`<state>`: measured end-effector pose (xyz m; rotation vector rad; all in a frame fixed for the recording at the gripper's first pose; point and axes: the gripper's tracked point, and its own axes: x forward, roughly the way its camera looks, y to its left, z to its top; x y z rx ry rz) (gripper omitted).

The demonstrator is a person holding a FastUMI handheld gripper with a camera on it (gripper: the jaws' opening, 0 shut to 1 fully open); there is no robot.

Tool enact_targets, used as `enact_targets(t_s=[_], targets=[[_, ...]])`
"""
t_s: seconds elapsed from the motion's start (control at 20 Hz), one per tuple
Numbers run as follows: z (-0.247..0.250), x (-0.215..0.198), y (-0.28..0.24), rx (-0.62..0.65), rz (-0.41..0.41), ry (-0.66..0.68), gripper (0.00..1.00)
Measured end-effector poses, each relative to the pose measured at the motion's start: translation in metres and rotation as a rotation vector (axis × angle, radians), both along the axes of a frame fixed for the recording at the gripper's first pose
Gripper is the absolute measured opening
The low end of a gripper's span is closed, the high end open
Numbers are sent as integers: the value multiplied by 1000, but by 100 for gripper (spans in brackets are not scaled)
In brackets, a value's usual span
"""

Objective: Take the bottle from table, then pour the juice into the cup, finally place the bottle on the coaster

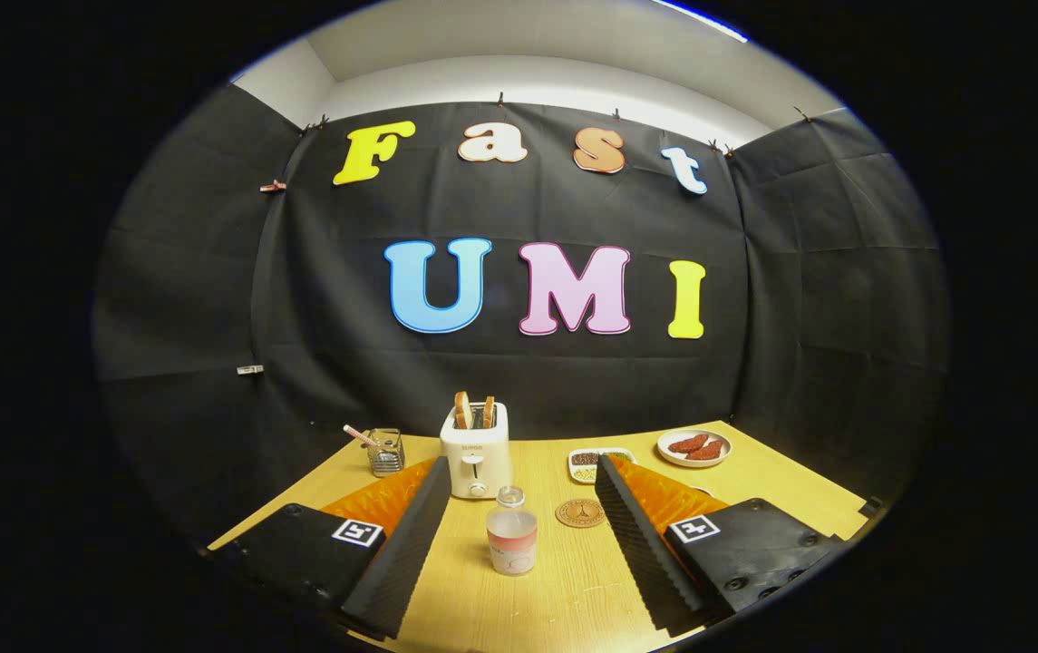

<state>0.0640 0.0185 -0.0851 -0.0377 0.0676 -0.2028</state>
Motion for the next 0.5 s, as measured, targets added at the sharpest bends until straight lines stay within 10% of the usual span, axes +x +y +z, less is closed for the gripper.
enact_targets(t_s=[0.5], targets=[[-70, 34, -1, 34, -28, 91, 98]])
